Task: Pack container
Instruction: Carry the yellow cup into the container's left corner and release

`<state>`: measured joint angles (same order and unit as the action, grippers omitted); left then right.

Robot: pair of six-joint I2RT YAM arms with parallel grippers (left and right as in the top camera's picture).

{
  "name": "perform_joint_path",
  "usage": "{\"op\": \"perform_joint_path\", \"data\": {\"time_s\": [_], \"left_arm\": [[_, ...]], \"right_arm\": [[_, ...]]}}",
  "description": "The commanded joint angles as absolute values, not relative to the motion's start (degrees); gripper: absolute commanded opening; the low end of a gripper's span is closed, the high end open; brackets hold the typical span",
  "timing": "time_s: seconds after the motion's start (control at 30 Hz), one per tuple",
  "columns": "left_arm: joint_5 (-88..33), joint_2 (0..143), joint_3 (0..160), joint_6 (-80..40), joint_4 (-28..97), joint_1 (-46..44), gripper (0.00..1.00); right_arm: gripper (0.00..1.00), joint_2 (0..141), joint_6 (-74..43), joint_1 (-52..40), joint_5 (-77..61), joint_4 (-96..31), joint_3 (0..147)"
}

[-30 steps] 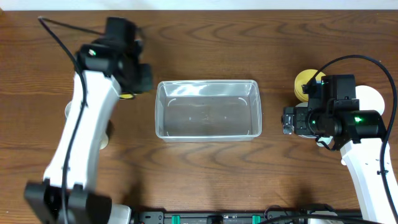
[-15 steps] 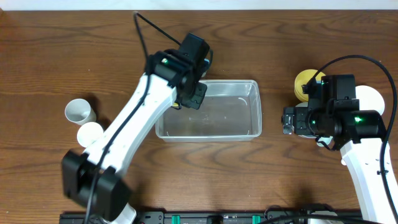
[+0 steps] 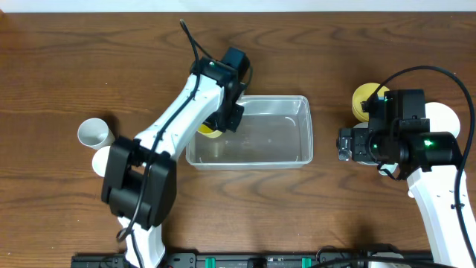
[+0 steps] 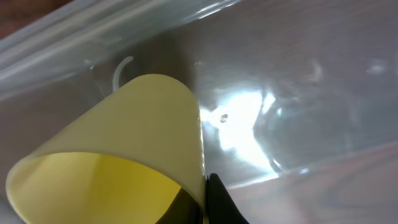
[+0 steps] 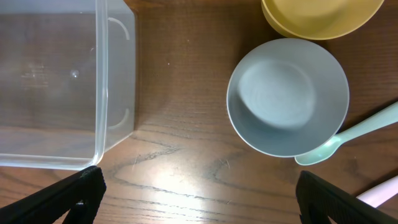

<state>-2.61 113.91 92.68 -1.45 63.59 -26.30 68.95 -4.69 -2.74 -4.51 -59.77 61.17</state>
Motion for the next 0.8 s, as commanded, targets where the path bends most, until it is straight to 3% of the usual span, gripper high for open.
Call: {"op": "perform_joint_path", "data": {"time_s": [0.0, 0.23, 0.37, 0.5, 0.77], "left_arm": [[-1.9, 115.9, 92.3, -1.1, 63.7, -24.6, 0.06], [-1.9, 116.3, 92.3, -0.4, 62.0, -23.5, 0.09], [-1.9, 116.3, 92.3, -0.4, 61.8, -23.5, 0.37], [-1.9, 116.3, 92.3, -0.4, 61.8, -23.5, 0.5], [-1.9, 114.6, 94.5, 0.4, 62.0, -23.5, 0.63]], "right_arm": [[0.99, 69.0, -3.7, -2.4, -4.5, -59.8, 62.5], [0.99, 69.0, -3.7, -2.4, -4.5, -59.9, 62.5], [0.99, 69.0, -3.7, -2.4, -4.5, -59.9, 62.5], [0.99, 69.0, -3.7, -2.4, -4.5, -59.9, 62.5], [0.99, 69.0, -3.7, -2.4, -4.5, -59.8, 62.5]]}}
